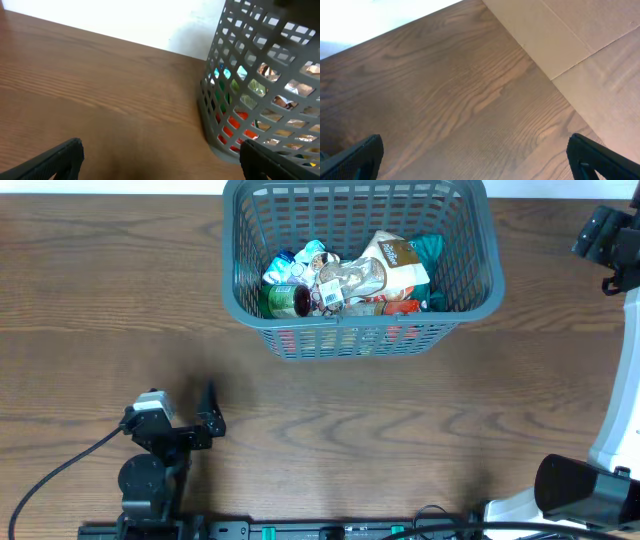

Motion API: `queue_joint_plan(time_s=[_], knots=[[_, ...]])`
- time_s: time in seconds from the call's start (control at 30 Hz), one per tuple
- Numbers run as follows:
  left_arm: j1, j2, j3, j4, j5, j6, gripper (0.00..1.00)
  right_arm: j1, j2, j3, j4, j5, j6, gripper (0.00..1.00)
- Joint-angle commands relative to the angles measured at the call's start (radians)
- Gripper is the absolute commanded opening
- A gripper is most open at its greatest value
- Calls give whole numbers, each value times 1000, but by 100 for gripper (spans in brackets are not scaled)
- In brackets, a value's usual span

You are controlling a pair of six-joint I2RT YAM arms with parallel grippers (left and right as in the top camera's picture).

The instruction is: Pack container

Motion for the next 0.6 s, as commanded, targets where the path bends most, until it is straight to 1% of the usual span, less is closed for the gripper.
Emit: queue_joint_plan(time_s=[0.0,0.57], knots=[[0,-19,-6,7,2,-13,99,-8,-17,15,0,3,14,99],[0,-54,-72,23,2,-13,99,-8,-17,15,0,3,14,99]])
